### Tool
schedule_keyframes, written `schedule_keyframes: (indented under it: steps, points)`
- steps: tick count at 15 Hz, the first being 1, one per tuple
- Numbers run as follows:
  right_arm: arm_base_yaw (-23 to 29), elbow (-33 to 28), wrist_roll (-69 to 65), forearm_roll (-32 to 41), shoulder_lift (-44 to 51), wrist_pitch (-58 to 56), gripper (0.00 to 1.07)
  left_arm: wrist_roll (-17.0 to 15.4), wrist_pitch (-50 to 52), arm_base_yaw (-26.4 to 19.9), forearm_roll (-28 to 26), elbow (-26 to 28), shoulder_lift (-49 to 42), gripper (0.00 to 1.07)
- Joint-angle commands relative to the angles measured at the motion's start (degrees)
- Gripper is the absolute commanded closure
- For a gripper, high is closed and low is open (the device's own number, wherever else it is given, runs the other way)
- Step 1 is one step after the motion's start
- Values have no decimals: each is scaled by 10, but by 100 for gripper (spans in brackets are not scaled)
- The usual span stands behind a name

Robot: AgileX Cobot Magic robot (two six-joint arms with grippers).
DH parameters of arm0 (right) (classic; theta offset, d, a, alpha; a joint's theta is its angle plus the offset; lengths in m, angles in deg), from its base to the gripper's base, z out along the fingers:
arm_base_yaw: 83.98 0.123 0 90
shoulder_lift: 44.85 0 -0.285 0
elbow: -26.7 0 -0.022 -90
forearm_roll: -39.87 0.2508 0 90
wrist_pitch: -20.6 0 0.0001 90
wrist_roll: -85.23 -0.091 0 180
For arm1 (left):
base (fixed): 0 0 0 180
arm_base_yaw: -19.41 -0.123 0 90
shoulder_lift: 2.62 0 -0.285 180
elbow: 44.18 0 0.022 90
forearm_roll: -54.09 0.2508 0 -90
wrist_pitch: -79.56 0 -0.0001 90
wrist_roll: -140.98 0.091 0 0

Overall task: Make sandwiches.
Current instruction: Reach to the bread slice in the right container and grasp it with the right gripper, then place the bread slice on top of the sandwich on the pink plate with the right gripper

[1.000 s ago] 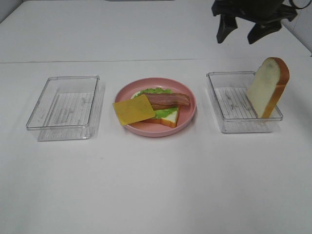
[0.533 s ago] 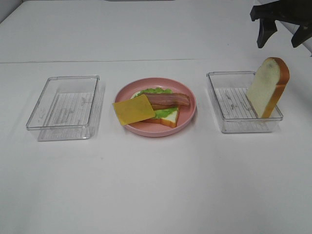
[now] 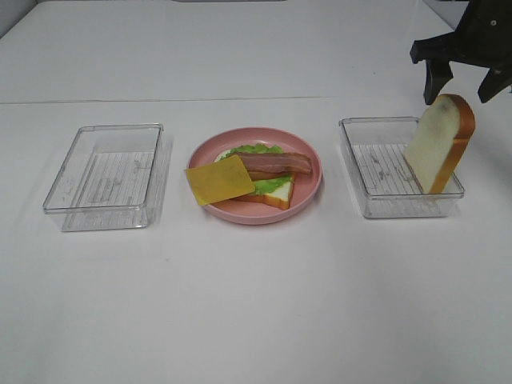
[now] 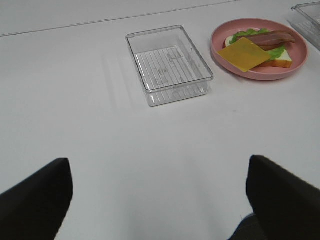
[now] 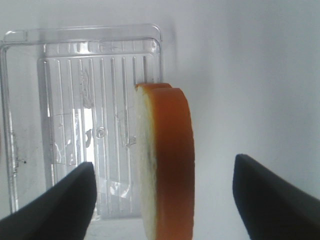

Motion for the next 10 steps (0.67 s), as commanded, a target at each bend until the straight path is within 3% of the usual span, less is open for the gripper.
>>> schedule_keyframes:
  steps: [1, 3, 4, 5, 6, 7, 10]
  points:
    - [-1, 3, -1, -15, -17, -1, 35, -1, 3, -2, 0, -2, -5, 17]
    - [-1, 3, 0, -15, -32, -2, 41, -1, 3, -2, 0, -2, -5, 17]
    - [-1, 3, 1, -15, -33, -1, 53, -1, 3, -2, 0, -2, -5, 17]
    - [-1, 3, 1, -15, -33, -1, 76, -1, 3, -2, 0, -2, -5, 17]
    - [-1, 3, 1, -15, -33, -1, 85, -1, 3, -2, 0, -2, -5, 17]
    - [-1, 3, 18, -7, -33, -3, 107, -1, 3, -2, 0, -2, -5, 17]
    - [-1, 3, 29, 17, -20, -1, 107, -1, 3, -2, 0, -2, -5, 17]
